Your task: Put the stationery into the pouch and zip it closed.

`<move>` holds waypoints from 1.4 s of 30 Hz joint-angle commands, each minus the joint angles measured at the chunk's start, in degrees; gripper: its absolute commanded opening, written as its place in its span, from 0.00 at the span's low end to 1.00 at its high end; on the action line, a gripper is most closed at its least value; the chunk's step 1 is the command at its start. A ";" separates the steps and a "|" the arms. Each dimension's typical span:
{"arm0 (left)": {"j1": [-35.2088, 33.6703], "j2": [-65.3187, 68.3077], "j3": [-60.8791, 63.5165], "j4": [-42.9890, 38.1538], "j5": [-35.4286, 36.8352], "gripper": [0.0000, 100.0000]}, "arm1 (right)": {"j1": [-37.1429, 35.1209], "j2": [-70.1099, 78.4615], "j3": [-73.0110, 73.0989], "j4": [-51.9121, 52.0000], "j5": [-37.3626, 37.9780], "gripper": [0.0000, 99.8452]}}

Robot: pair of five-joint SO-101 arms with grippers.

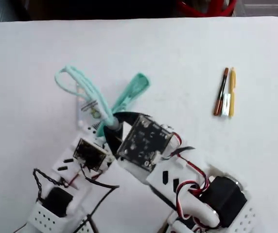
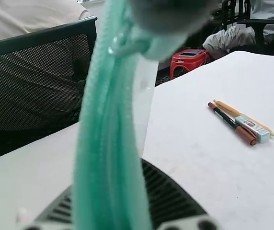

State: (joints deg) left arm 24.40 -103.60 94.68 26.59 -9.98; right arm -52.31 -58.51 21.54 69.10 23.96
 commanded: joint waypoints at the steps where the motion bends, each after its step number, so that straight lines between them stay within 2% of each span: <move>1: -0.48 -0.48 -0.62 -1.58 -0.70 0.02 | -1.36 -0.31 0.26 -0.75 3.16 0.02; 6: -0.57 -0.48 -0.62 -1.93 -0.70 0.02 | -0.13 -0.66 3.69 -0.75 3.08 0.02; 9: -0.57 -0.48 -0.62 -1.93 -0.70 0.02 | -1.98 -0.75 3.60 -0.57 3.08 0.02; 13: -1.27 -0.48 -0.53 -1.93 -0.79 0.02 | -5.32 -3.21 0.79 -0.66 3.08 0.02; 19: -1.71 -0.48 -0.53 -1.93 -0.79 0.02 | -5.41 -3.82 -4.40 -0.84 2.99 0.02; 24: -1.71 -0.48 -0.53 -2.02 -0.79 0.02 | -5.41 -4.18 -5.01 -3.12 -1.49 0.02; 31: -1.71 -0.48 -0.53 -2.02 -0.79 0.02 | -5.67 -3.65 -10.90 -5.76 -2.20 0.02; 40: -1.80 -0.48 -0.53 -2.02 -0.79 0.02 | -5.05 -4.35 -0.26 -2.95 -1.76 0.02; 42: -1.80 -0.48 -0.53 -2.02 -0.79 0.02 | -2.86 -4.35 0.09 -0.66 -2.11 0.07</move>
State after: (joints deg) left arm 23.34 -104.31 94.68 25.45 -10.33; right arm -56.00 -61.76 21.54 66.64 22.29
